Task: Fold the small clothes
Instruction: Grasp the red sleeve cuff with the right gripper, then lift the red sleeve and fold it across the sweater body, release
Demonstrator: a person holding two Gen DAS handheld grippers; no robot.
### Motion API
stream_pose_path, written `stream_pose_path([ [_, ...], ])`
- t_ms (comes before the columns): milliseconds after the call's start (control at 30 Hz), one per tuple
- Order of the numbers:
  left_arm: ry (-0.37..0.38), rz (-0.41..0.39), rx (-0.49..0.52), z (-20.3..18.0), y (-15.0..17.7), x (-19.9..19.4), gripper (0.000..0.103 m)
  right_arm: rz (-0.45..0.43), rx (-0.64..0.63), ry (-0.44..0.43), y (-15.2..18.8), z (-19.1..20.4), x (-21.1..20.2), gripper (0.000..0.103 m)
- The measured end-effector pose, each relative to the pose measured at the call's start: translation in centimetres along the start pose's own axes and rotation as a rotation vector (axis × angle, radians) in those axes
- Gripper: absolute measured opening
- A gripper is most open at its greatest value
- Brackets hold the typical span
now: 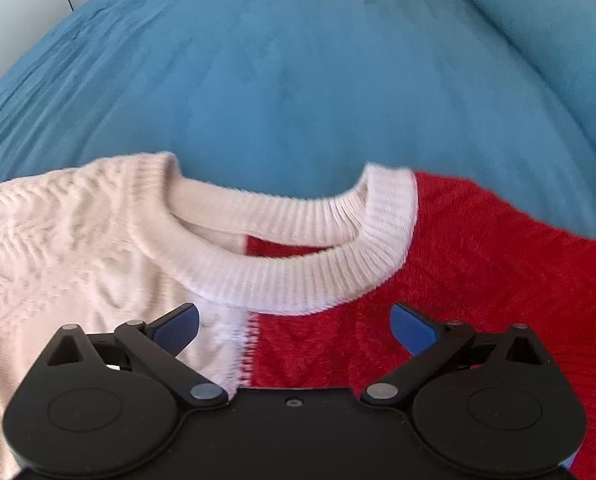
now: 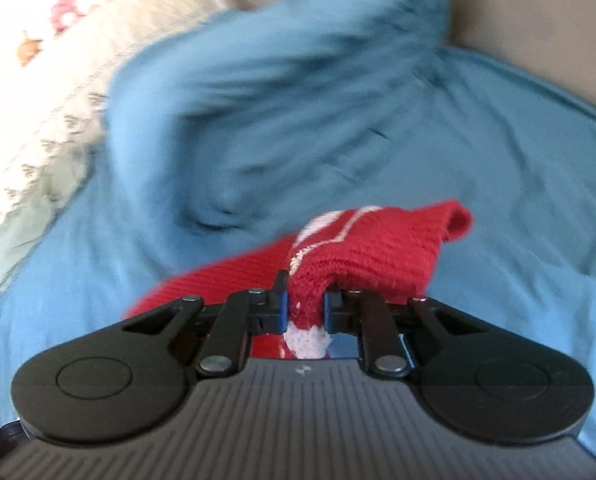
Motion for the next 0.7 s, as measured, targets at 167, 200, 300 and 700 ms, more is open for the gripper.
stream_pose_path([
  [167,0.005,-0.034,0.001,2.8,-0.6,-3.1,0.103,-0.061,-0.137,-0.134,-0.6,9.2,-3.3,0.03],
  [200,-0.009,-0.043,0.006,3.5,-0.6,-3.6,0.103,-0.07,-0.174,-0.169,-0.4,11.5,-3.9,0.03],
  [300,-0.048,-0.07,0.011,6.5,-1.1,-4.9,0.103,-0.078,-0.254,-0.248,1.0,17.2,-5.2,0.029],
  [700,-0.125,-0.083,-0.054,19.9,0.2,-5.8,0.103,0.006,-0.642,-0.525,16.5,35.9,-6.1,0.027],
])
Point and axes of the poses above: each gripper's, at about its wrist camera, not at the fingertips, and x roughly the way its jaws point, z to its left, y to its underside, the point moved 10 cm from there along x, roughly the way its jaws point, and after that the axes turned 8 degrees about z, right-handed, at the moved point
